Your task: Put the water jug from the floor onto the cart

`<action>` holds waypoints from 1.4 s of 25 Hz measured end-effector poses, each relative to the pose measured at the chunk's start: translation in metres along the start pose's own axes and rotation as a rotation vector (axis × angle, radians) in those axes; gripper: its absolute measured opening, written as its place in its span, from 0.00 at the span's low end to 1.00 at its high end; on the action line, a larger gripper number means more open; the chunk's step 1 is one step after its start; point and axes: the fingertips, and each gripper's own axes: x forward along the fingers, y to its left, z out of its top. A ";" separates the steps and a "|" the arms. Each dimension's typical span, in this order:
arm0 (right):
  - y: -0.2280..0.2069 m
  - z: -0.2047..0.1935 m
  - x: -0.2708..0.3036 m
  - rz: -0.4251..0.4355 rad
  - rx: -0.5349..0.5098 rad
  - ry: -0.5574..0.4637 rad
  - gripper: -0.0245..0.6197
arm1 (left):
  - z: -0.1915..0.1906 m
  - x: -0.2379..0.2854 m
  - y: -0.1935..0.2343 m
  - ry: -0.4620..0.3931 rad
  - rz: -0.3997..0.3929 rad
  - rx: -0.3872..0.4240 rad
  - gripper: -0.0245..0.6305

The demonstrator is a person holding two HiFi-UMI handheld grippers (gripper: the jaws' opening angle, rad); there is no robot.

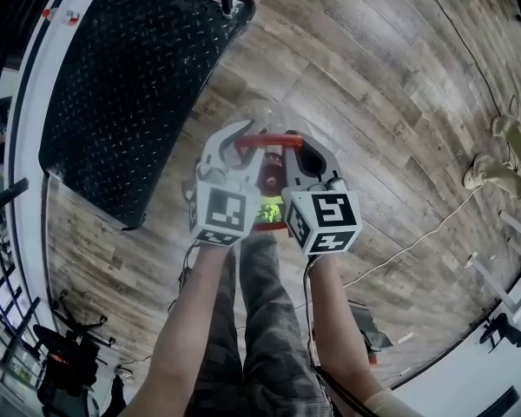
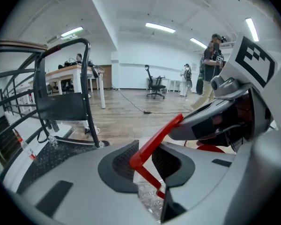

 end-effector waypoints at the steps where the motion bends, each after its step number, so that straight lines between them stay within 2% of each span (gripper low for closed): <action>1: 0.002 0.001 -0.002 0.005 -0.004 -0.005 0.07 | 0.000 -0.003 -0.001 0.003 0.001 0.005 0.17; 12: 0.017 0.019 -0.028 0.017 -0.031 -0.070 0.06 | 0.016 -0.026 -0.006 -0.021 0.017 0.050 0.15; 21: 0.028 0.067 -0.060 0.016 -0.059 -0.139 0.06 | 0.072 -0.053 -0.003 -0.069 0.028 0.094 0.14; 35: 0.076 0.138 -0.144 0.043 -0.066 -0.186 0.06 | 0.156 -0.137 -0.013 -0.089 0.038 0.128 0.14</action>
